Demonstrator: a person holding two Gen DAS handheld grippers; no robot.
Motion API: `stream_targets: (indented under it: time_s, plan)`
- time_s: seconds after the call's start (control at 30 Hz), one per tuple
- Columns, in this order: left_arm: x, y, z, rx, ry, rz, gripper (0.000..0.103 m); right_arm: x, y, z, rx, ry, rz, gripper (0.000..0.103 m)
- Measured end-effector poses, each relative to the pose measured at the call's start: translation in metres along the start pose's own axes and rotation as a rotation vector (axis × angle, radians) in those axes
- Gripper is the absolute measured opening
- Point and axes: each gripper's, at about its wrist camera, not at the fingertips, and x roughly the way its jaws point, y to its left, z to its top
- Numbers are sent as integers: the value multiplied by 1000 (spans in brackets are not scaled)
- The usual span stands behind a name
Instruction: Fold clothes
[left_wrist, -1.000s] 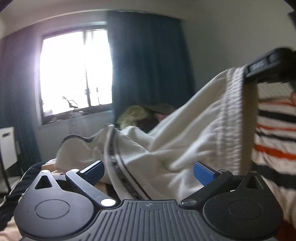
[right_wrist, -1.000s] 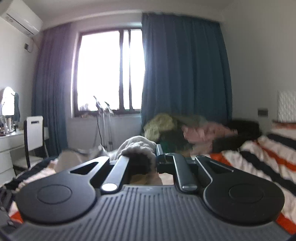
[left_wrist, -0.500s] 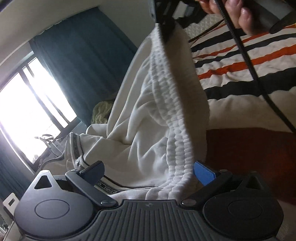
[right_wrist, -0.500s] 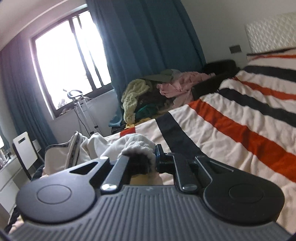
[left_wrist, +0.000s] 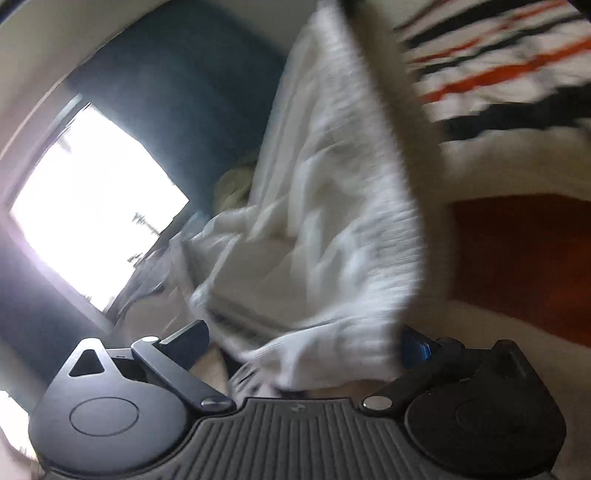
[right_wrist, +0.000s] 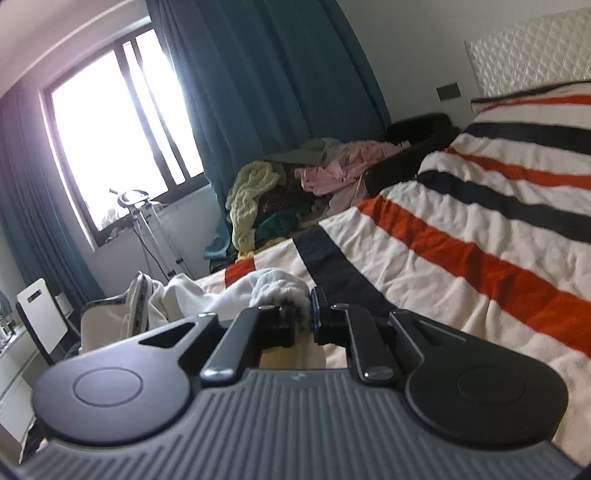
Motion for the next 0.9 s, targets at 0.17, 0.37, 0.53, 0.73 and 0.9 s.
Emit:
stream_targets:
  time_s: [0.17, 0.37, 0.53, 0.73, 0.9]
  plan:
    - [11, 46, -1, -266, 63, 72, 83, 6, -2, -4, -31, 8, -27, 12]
    - [11, 121, -14, -636, 71, 131, 38, 16, 11, -22, -120, 92, -2, 13]
    - [-10, 184, -40, -919, 23, 151, 13, 13, 40, -41, -239, 147, 90, 13]
    - [-30, 262, -74, -1179, -83, 189, 10, 0, 84, -69, -424, 196, 255, 13]
    - [-32, 334, -105, -1278, -85, 189, 10, -10, 114, -94, -474, 345, 519, 14]
